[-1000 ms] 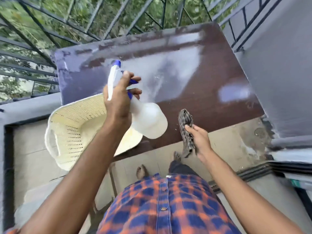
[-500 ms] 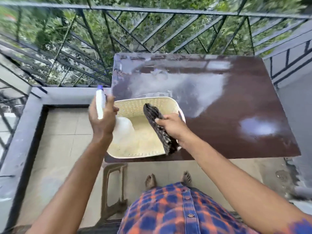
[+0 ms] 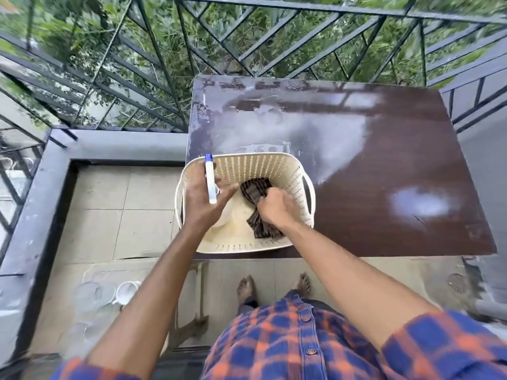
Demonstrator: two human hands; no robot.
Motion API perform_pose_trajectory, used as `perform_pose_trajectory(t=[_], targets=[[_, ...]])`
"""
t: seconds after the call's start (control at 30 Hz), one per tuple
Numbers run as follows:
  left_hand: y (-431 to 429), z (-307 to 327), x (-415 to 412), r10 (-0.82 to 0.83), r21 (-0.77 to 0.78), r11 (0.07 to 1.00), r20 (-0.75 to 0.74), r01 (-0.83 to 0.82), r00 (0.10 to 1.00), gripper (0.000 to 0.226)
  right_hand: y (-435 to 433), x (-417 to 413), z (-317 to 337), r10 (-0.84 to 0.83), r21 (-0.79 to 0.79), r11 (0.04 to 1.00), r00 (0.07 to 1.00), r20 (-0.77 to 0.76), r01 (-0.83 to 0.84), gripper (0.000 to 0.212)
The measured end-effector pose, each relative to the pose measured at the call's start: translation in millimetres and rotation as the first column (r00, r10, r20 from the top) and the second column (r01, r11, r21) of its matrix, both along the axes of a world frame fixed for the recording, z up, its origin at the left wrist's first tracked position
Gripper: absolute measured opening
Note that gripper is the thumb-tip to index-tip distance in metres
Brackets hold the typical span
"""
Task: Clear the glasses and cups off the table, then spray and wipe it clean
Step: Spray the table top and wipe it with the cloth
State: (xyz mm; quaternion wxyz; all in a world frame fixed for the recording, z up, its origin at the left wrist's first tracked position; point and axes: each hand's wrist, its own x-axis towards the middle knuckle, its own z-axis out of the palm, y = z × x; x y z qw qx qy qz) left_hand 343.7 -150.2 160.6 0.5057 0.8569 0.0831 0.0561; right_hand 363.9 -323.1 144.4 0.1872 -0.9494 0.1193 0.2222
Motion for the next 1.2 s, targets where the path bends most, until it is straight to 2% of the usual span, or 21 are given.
perform_pose_trajectory(t=[0.13, 0.2, 0.27, 0.37, 0.47, 0.5, 0.57, 0.63, 0.67, 0.7, 0.77, 0.93, 1.03, 1.2], targets=[[18.4, -4.7, -8.1, -0.103, 0.223, 0.968, -0.058, 0.114, 0.993, 0.081, -8.5, 3.0, 11.2, 0.053, 0.105, 0.993, 0.999, 0.012, -0.054, 0.034], [25.6, 1.4, -11.3, -0.171, 0.263, 0.946, -0.094, 0.19, 0.981, 0.08, -15.8, 4.0, 29.5, 0.059, 0.142, 0.987, 0.99, 0.126, -0.077, 0.046], [32.8, 12.6, -17.1, -0.201, 0.238, 0.946, -0.102, 0.22, 0.974, 0.084, -26.9, 1.8, 48.4, 0.036, 0.198, 0.976, 0.963, 0.266, -0.091, 0.046], [51.0, 28.4, -23.5, -0.158, 0.319, 0.934, -0.029, 0.159, 0.987, 0.101, -51.9, -2.5, 67.9, 0.01, 0.18, 0.978, 0.897, 0.443, -0.1, 0.028], [62.4, 32.0, -30.4, 0.026, 0.382, 0.924, 0.015, -0.03, 1.0, 0.09, -74.4, -6.0, 64.3, -0.065, 0.174, 0.984, 0.855, 0.514, -0.03, 0.038], [63.6, 29.0, -32.8, 0.096, 0.392, 0.917, -0.048, -0.07, 0.994, 0.087, -80.0, -6.4, 61.4, -0.09, 0.167, 0.986, 0.855, 0.51, 0.004, 0.044], [65.3, 17.6, -39.0, 0.165, 0.331, 0.942, -0.311, -0.056, 0.936, 0.082, -89.0, -5.9, 51.0, -0.11, 0.119, 0.991, 0.91, 0.399, 0.068, 0.057], [64.9, 9.5, -44.9, 0.128, 0.184, 0.982, -0.517, -0.037, 0.846, 0.068, -93.4, -5.3, 41.8, -0.108, 0.075, 0.992, 0.982, 0.152, 0.097, 0.063], [64.0, 5.5, -46.3, 0.114, 0.139, 0.989, -0.552, -0.044, 0.826, 0.058, -93.1, -5.5, 36.7, -0.102, 0.079, 0.992, 0.994, 0.04, 0.098, 0.058], [60.9, 4.6, -47.4, 0.112, 0.129, 0.99, -0.553, -0.048, 0.826, 0.046, -91.3, -5.9, 31.9, -0.107, 0.097, 0.989, 0.994, -0.022, 0.109, 0.05], [54.0, 4.3, -46.5, 0.143, 0.193, 0.98, -0.519, -0.048, 0.842, 0.029, -87.9, -6.5, 23.8, -0.164, 0.125, 0.979, 0.987, 0.003, 0.162, 0.038], [38.4, 13.9, -42.7, 0.18, 0.246, 0.967, -0.481, -0.065, 0.858, 0.028, -101.0, 1.0, 32.4, -0.198, 0.146, 0.973, 0.974, 0.11, 0.181, 0.031], [17.1, 24.6, -32.9, 0.154, 0.243, 0.969, -0.442, -0.048, 0.883, 0.029, -126.3, 7.5, 41.7, -0.24, 0.167, 0.963, 0.956, 0.168, 0.212, 0.034], [-46.1, 44.1, -8.0, 0.105, 0.265, 0.964, -0.366, -0.005, 0.925, 0.024, -190.3, 17.3, 64.5, -0.318, 0.211, 0.939, 0.922, 0.222, 0.273, 0.028]])
